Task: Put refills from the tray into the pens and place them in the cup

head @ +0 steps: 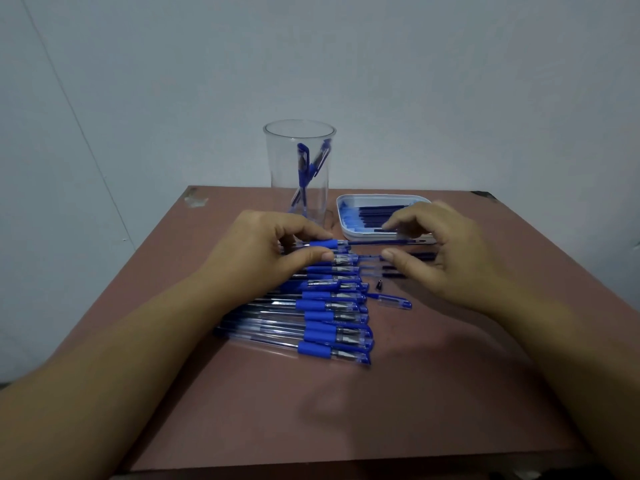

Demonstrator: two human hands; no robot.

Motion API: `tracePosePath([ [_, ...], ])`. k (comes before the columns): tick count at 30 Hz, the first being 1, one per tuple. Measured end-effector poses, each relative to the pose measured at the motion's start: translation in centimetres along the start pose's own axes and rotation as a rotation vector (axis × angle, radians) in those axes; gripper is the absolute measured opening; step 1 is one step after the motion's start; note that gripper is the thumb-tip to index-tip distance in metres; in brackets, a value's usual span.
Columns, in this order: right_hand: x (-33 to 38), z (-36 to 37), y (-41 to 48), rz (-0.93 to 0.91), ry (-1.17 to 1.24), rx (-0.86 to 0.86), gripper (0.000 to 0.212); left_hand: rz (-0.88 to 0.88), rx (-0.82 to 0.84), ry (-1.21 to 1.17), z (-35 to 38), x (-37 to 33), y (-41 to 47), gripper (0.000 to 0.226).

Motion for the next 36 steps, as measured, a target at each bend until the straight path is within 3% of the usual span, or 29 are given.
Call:
tracePosePath([
  [3, 0.3, 0.3, 0.1, -0.011, -0.006, -0.017, 0.012, 0.017, -0.005, 0.01, 0.0, -0.3, -0.1, 0.023],
  [9, 1.4, 1.4, 0.2, -0.009, 0.048, 0.043, 0.033, 0.056, 0.015, 0.027, 0.4, -0.7, -0.1, 0.027],
  [14, 1.2, 1.2, 0.2, 0.035, 0.077, -0.01, 0.011, 0.051, 0.008, 0.026, 0.4, -0.7, -0.2, 0.026],
  [17, 1.5, 1.9, 0.3, -0.006, 0.081, 0.039, 0.016, 0.05, 0.024, 0.03, 0.7, -0.6, -0.3, 0.029],
  [20, 0.8, 1.8, 0.2, 0.066, 0.102, 0.067, 0.021, 0.038, 0.018, 0.037, 0.6, -0.4, -0.3, 0.03],
  [24, -0.4, 1.9, -0.2, 0.128, 0.021, 0.272, 0.011, 0.037, 0.018, 0.054, 0.5, -0.4, -0.2, 0.034],
  [26, -0.6, 2.4, -0.5, 0.153, 0.008, 0.382, 0.021, 0.036, 0.017, 0.061, 0.5, -0.4, -0.2, 0.035],
  [30, -0.3, 3.1, -0.5, 0.15, -0.023, 0.462, 0.012, 0.036, 0.019, 0.055, 0.5, -0.3, -0.2, 0.036],
  [32, -0.1, 2.7, -0.3, 0.188, 0.038, 0.407, 0.009, 0.029, 0.024, 0.054, 0.5, -0.3, -0.2, 0.034],
  [36, 0.5, 0.9, 0.1, 0.223, 0.282, 0.08, 0.02, 0.029, 0.019, 0.052, 0.5, -0.4, -0.2, 0.033],
])
Point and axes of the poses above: each hand's wrist, its own y-axis towards the middle knuckle, its own z-axis out of the palm, x = y × z, the point moved 6 cm from there along y, towards the middle knuckle, and after that the axes turned 1 degree about -z, right-handed, at the moved point
